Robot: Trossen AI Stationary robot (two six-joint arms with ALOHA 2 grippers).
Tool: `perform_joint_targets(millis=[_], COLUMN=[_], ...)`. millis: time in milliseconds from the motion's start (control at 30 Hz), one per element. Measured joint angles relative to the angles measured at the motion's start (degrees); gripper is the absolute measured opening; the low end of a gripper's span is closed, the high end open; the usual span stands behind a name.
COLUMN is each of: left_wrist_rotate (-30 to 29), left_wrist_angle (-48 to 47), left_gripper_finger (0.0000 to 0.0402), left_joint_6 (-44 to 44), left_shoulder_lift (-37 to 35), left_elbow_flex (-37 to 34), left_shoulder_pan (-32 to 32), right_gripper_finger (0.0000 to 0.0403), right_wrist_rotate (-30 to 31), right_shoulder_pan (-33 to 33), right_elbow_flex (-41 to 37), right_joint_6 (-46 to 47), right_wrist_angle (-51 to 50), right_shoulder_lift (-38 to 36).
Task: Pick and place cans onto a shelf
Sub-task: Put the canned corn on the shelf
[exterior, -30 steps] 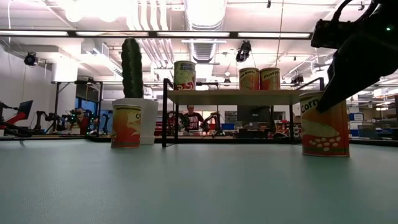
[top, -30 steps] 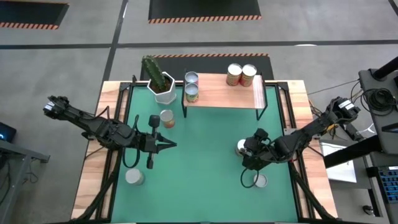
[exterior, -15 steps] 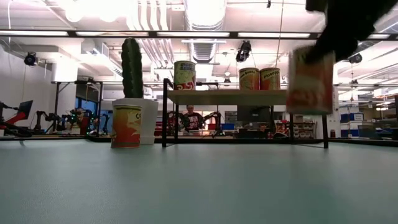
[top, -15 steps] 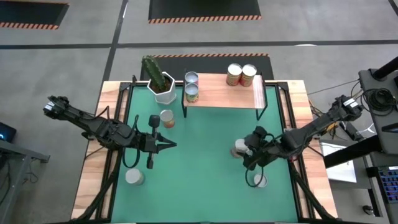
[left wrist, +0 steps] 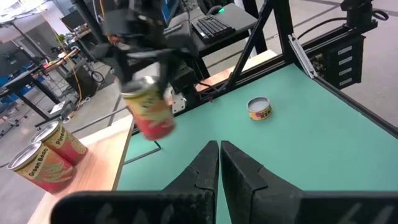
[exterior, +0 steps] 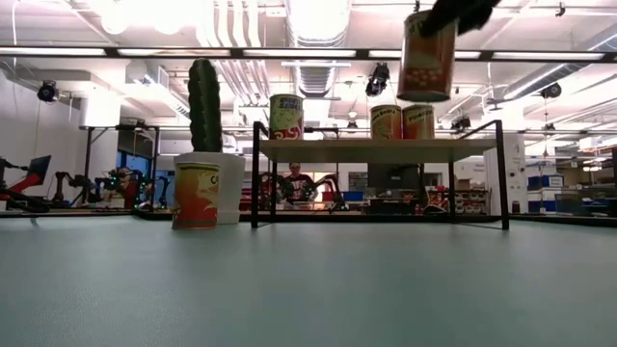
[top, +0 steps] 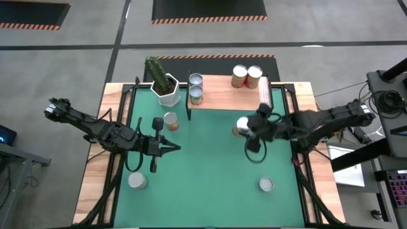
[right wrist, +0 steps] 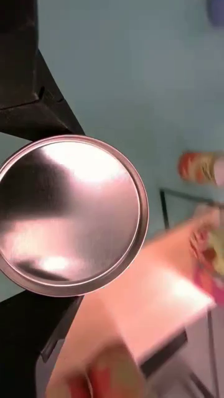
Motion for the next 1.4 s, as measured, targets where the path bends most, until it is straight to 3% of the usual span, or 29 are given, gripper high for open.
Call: perform_joint_targets(millis=[200,567,1133,1400], left_wrist_rotate=[0.0,0.0,0.0,0.0], left_wrist_angle=[0.0,-0.1,-0.1,0.0], left_gripper_finger=[0.0000,0.0000,0.0000,0.0000], left_joint_6=[0.0,0.0,0.0,0.2], left_shoulder_lift=[0.0,0.0,0.0,0.0], left_elbow_flex=[0.0,0.0,0.0,0.0], left_shoulder_pan=[0.0,0.0,0.0,0.0], right_gripper_finger=[0.0309,0.0309,0.0312,0.0314], right_wrist_rotate=[-3.2,-16.1,-19.0,-19.0], right_shoulder_pan=[-10.1,-26.3,-37.2,-39.0], right_elbow_flex=[4.4,2.2,-2.6,-3.8], right_joint_6=[-7.8,-20.0,-21.9,-21.9], right_wrist_angle=[-3.2,0.7,5.4,6.4], right_shoulder_lift=[-0.1,0.1,0.2,0.1])
